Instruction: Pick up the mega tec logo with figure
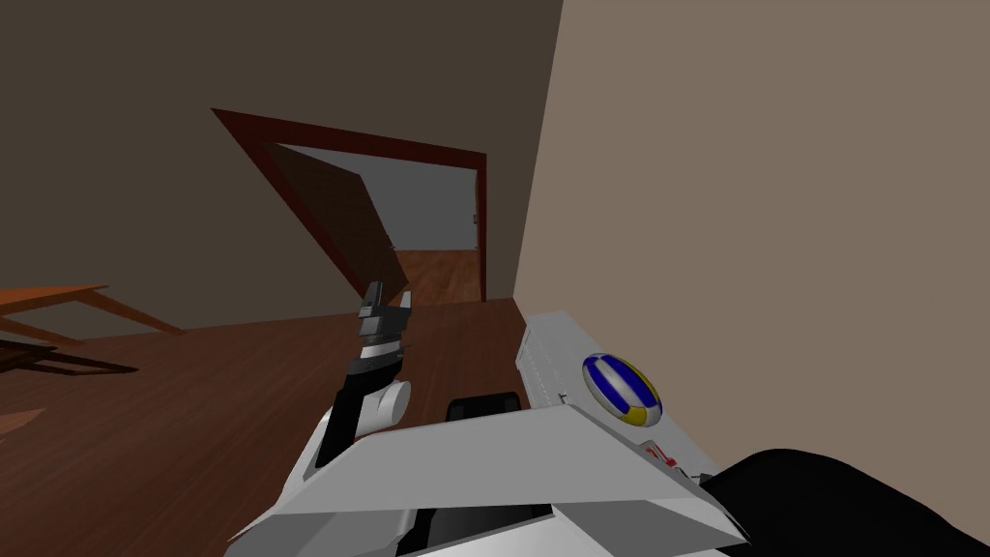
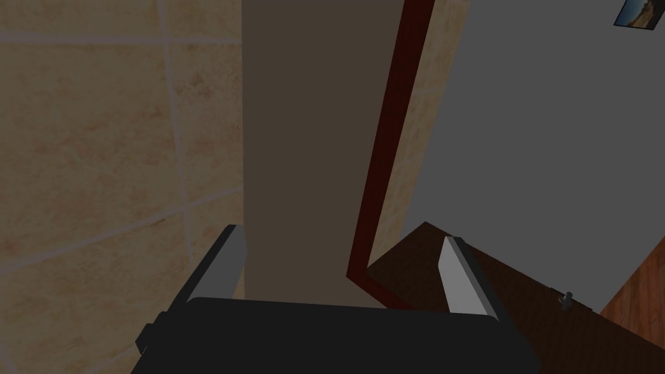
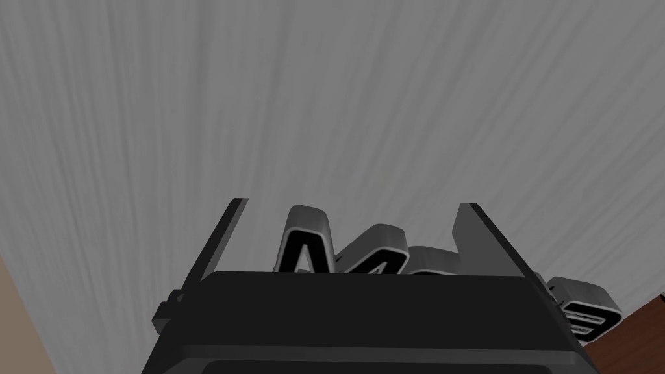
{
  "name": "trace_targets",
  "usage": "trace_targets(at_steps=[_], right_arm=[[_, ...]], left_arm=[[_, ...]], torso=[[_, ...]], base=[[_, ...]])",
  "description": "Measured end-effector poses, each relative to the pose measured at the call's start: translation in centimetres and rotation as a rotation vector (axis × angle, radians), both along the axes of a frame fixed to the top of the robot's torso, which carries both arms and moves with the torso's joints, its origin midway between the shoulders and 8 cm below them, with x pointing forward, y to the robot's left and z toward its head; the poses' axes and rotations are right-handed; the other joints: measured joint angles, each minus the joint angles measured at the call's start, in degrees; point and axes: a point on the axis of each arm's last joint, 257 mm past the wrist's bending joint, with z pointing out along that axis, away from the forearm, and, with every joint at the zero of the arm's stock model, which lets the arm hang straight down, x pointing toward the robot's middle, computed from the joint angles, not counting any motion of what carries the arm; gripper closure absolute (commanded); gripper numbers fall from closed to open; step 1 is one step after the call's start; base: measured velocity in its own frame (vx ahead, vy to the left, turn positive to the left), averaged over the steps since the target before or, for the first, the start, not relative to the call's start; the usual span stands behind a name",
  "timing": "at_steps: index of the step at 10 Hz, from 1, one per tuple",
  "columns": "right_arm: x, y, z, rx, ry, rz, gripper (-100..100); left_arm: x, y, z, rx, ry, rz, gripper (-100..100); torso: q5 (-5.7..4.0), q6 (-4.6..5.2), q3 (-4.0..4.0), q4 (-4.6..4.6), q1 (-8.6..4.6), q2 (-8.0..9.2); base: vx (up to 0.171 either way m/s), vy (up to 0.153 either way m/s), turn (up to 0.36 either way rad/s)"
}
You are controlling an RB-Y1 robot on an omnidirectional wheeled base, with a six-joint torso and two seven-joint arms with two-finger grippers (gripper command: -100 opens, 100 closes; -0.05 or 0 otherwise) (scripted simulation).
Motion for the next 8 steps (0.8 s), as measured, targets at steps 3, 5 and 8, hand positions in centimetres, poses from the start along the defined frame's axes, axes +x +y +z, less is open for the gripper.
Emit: trace_targets(at_steps=[3,5,8], right_arm=[[-0.05,0.01,0.0,0.0,0.0,0.001,100],[-0.03,-0.01,0.0,0.0,0.0,0.002,100],[0.36,-0.13,0.14,-0.001,0.0,0.001,100]], left_arm=[[0.0,0.0,0.0,0.0,0.0,0.0,0],[0.0,0.0,0.0,0.0,0.0,0.0,0],[0.0,-0.01,0.01,0.0,0.0,0.0,0]], torso=[[-0.02,-0.04,0.13,0.05,-0.02,0.22],[-0.03,-0.01,0.14,0.06,-0.05,0.25],[-0.02,-0.07,0.21,0.08,-0.08,0.37]], base=[[0.002,0.0,0.001],[0.0,0.0,0.0],[-0.046,-0.001,0.046]])
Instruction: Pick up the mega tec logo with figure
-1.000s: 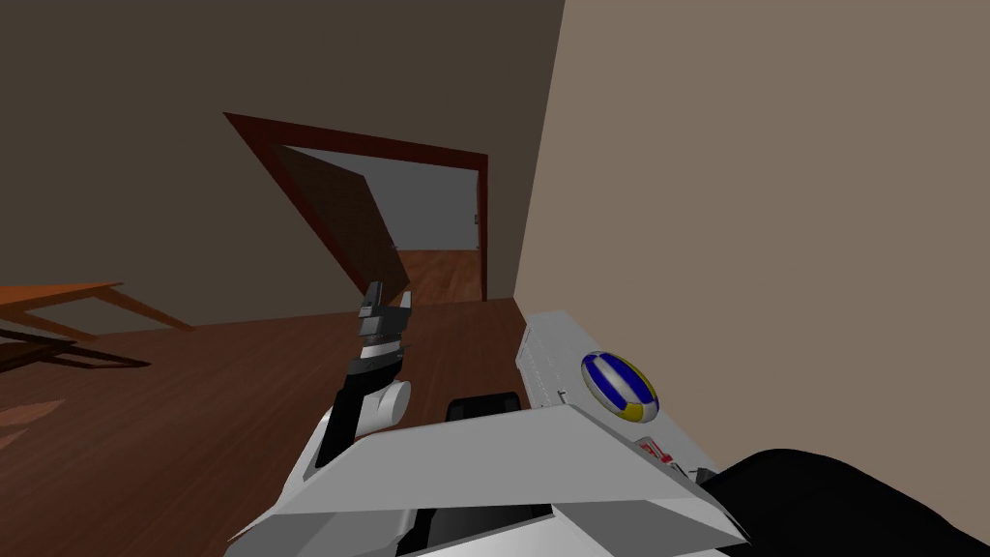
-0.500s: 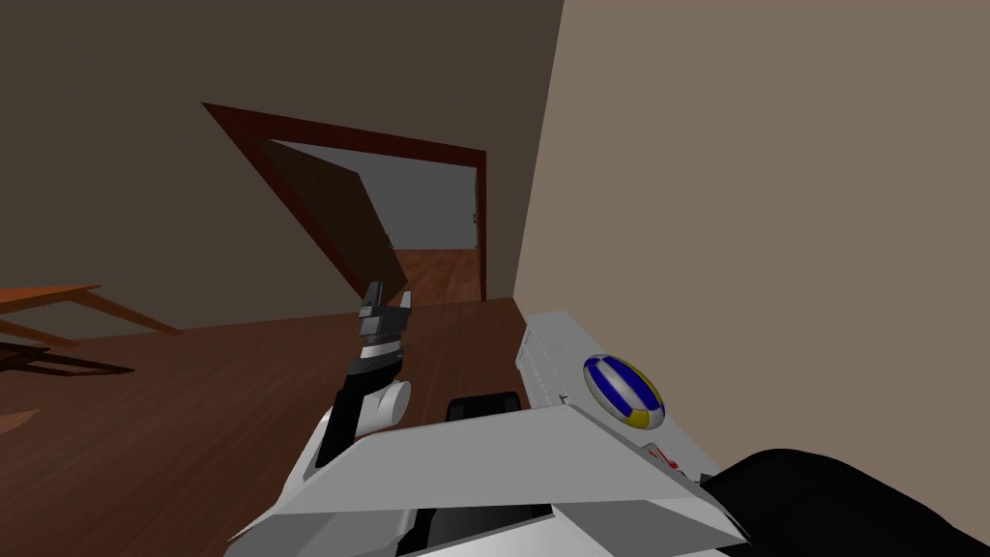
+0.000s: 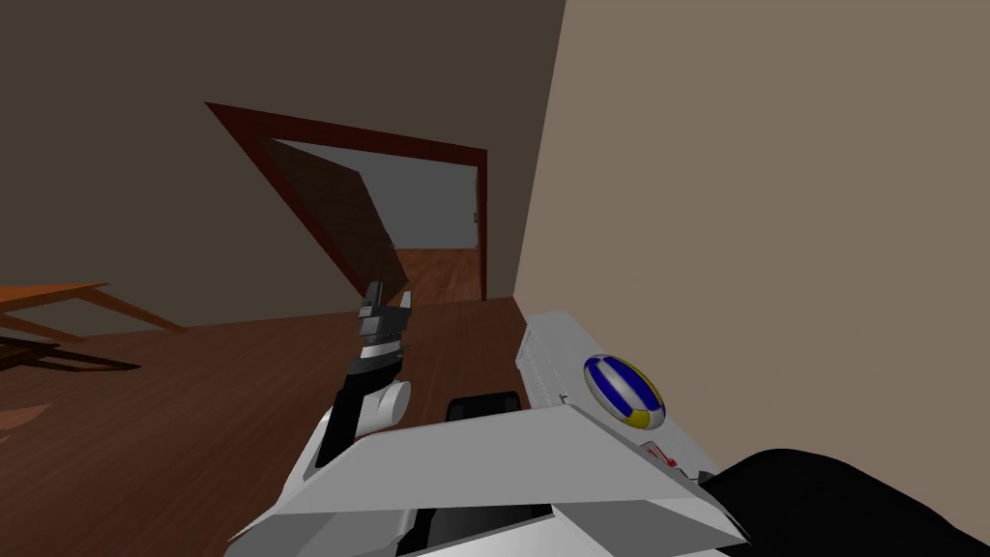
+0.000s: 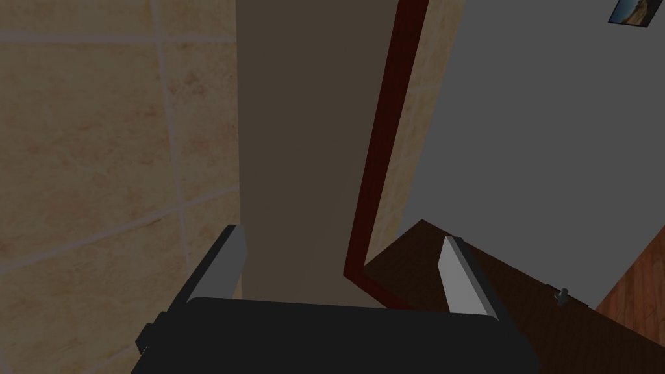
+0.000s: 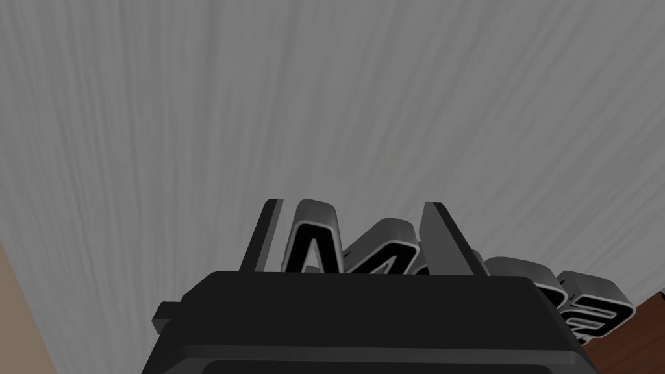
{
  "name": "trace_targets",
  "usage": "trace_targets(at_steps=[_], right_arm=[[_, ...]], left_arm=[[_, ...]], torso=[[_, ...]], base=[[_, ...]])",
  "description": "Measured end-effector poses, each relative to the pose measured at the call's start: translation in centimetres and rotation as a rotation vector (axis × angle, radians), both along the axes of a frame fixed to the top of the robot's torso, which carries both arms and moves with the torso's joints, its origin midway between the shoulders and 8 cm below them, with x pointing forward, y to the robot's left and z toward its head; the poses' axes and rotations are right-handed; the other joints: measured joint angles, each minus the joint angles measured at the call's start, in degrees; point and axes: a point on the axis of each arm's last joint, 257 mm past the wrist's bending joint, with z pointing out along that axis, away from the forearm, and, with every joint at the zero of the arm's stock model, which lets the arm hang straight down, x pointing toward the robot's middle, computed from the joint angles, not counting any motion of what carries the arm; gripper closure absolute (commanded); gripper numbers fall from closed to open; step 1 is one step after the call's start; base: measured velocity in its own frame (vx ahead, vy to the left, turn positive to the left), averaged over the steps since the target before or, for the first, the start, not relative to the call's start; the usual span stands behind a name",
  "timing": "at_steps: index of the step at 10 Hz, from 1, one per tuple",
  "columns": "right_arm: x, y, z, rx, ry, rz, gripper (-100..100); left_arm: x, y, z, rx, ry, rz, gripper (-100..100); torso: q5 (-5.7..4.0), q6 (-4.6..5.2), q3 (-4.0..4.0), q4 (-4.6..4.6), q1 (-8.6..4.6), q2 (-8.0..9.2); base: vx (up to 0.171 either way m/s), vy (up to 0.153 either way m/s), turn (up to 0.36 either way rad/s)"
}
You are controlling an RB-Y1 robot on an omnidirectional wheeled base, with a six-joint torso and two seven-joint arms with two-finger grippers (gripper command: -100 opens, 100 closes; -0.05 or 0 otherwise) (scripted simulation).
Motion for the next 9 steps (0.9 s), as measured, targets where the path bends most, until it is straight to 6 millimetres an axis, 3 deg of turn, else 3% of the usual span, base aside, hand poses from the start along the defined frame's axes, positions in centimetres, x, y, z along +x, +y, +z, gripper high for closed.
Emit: trace_targets(at_steps=[8,9], right_arm=[[3.5,-0.2,2.0,0.0,0.005,-0.035,100],[3.5,-0.2,2.0,0.0,0.005,-0.039,0]], left_arm=[[0.0,0.0,0.0,0.0,0.0,0.0,0],[0.0,0.0,0.0,0.0,0.0,0.0,0]], torso=[[0.05,0.09,0.1,0.03,0.11,0.16],[0.04,0.12,0.05,0.01,0.09,0.06]], base=[[-0.069,0.003,0.037],[-0.006,0.0,-0.004]])
